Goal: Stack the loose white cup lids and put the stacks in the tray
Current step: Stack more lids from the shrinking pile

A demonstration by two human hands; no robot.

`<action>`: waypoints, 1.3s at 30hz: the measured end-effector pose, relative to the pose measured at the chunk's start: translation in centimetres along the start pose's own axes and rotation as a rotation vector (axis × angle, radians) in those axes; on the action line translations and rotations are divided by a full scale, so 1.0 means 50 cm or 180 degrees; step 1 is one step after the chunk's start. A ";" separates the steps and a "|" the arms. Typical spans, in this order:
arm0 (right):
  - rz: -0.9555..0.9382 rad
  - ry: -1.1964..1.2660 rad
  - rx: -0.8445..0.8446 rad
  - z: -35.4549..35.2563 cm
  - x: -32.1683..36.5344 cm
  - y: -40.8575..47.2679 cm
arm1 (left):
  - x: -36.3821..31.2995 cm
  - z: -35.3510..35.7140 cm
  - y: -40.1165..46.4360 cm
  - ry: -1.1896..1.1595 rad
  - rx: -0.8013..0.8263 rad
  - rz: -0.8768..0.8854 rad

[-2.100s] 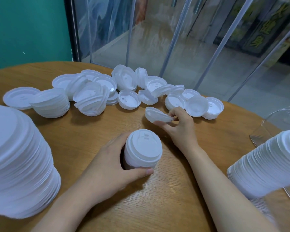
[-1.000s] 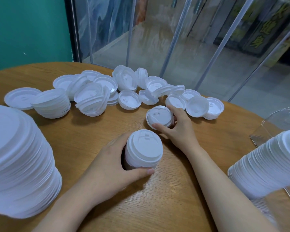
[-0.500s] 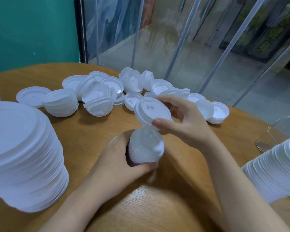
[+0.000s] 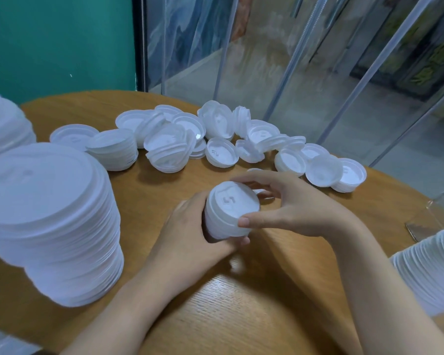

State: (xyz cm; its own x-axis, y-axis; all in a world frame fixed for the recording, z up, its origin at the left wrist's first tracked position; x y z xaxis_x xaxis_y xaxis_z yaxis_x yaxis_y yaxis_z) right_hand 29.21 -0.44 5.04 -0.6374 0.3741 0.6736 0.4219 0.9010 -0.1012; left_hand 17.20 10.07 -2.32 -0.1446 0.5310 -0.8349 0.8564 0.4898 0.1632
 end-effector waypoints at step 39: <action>0.0283 0.0773 -0.1529 -0.069 -0.179 0.018 | -0.029 -0.012 0.000 -0.0500 -0.0017 0.0242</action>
State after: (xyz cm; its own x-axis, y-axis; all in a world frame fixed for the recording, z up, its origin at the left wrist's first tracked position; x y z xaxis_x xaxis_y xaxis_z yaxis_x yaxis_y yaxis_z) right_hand 37.49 -3.73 1.45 -0.4425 0.3315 0.8333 0.7507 0.6452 0.1419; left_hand 17.11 9.71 -0.82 0.0002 0.4524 -0.8918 0.8592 0.4562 0.2316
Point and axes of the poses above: each hand's wrist, its own y-axis towards the middle knuckle, its own z-axis out of the palm, x = y × z, the point moved 8 cm from there along y, towards the middle knuckle, and after that the axes turned 3 degrees about y, right-handed, at the moved point
